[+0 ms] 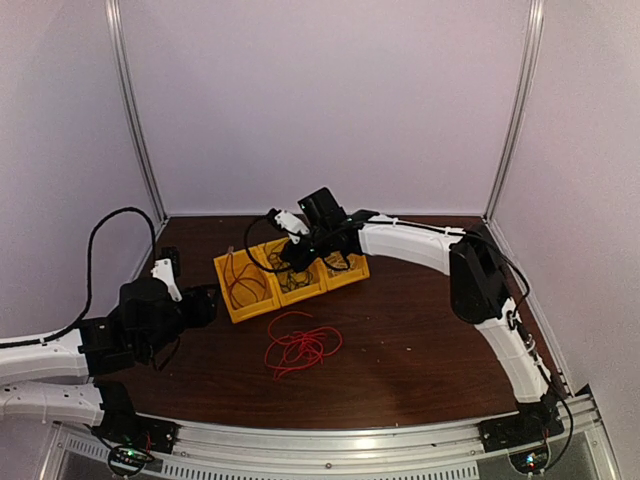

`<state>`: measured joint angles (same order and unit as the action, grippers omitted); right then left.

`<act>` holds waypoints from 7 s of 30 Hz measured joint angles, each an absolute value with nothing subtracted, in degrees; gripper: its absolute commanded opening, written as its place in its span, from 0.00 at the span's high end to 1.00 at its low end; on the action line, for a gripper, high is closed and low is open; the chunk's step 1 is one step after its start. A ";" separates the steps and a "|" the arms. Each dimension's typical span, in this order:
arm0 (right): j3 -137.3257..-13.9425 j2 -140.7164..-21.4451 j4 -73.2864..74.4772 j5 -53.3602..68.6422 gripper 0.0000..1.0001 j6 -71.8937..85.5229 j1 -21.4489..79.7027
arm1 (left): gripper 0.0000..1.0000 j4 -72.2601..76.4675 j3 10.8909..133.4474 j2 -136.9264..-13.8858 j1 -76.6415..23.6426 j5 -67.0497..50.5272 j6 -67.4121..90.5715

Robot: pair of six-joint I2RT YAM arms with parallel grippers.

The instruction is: Untangle the cables

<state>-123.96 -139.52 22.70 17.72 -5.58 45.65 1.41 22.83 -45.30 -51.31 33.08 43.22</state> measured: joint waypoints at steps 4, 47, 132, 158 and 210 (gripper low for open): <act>-124.25 -141.43 22.70 17.87 1.00 -5.04 46.22 | 0.38 1.39 22.83 -45.23 -51.31 33.12 43.22; -81.91 -112.29 21.54 32.60 0.46 -20.80 49.91 | 0.51 5.96 24.12 -66.98 -51.31 10.31 42.52; -107.20 -90.48 21.78 52.47 1.00 -1.02 33.89 | 0.39 38.79 63.35 -99.24 -63.22 12.03 12.51; -71.44 -83.96 13.93 41.47 0.51 -1.61 16.45 | 1.00 21.21 67.94 -93.91 -61.10 11.77 16.86; -72.75 -111.87 21.10 26.46 0.44 -24.21 58.63 | 1.00 11.81 41.34 -75.00 -60.80 41.45 50.98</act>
<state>-72.75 -111.87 21.10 26.46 -24.21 58.63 11.81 41.34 -75.00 -60.80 41.45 50.98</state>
